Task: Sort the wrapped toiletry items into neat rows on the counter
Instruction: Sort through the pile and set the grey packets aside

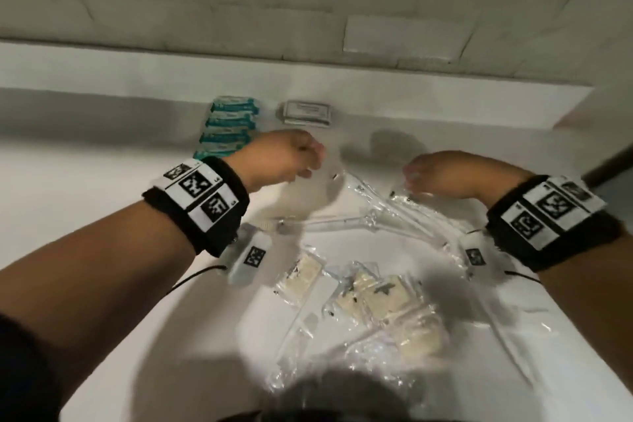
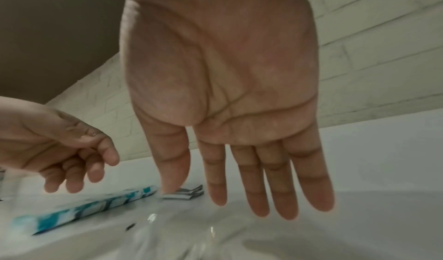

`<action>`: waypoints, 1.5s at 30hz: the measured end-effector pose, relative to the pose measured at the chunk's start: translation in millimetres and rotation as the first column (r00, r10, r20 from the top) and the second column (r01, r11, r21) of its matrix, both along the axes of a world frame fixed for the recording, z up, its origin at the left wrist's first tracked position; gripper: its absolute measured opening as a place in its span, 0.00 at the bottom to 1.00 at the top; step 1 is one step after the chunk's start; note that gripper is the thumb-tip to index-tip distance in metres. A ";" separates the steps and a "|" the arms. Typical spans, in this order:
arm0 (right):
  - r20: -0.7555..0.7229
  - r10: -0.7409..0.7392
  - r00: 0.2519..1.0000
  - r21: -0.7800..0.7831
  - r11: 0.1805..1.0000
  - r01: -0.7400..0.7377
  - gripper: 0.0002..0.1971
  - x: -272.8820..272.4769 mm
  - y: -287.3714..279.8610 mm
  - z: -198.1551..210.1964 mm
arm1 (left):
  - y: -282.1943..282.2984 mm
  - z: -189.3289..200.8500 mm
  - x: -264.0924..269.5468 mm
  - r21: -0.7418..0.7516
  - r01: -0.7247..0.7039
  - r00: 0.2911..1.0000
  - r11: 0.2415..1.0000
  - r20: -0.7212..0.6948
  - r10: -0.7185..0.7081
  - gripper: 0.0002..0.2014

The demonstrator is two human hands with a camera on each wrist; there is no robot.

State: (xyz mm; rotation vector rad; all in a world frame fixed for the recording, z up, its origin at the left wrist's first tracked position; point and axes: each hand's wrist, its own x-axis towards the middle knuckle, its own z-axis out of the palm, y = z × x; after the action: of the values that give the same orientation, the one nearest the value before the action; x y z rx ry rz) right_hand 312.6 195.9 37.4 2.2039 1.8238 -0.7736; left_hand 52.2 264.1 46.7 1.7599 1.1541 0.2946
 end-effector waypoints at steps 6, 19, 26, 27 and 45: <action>-0.060 0.120 0.991 0.173 0.979 -0.108 0.23 -35.2 -105.3 0.3 | -82.6 -3.3 -6.5 0.132 0.324 0.920 0.937 -0.272 -0.281 0.03; 0.206 0.298 0.932 0.058 0.947 -0.316 0.12 -42.6 -162.0 -14.8 | -151.6 -27.6 -23.8 0.234 0.485 0.693 0.843 -0.691 -0.207 0.14; 0.192 -0.038 0.981 0.251 0.968 -0.012 0.12 -31.6 -168.6 -10.9 | -150.1 -47.4 12.9 0.320 0.425 0.760 0.847 -0.634 -0.142 0.14; 0.171 0.001 0.985 0.264 0.963 -0.047 0.10 -34.4 -173.4 -10.6 | -150.3 -49.2 14.7 0.322 0.406 0.764 0.855 -0.633 -0.124 0.17; 0.345 0.103 0.933 0.417 0.874 -0.251 0.12 -59.2 -188.9 -26.2 | -164.0 -31.6 12.2 0.339 0.134 0.853 0.931 -0.517 0.065 0.13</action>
State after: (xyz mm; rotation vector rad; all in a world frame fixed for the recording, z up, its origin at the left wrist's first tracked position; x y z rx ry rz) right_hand 253.4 6.9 11.2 2.1927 2.1560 0.0623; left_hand 64.4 100.0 15.1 2.2773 1.5206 -0.0063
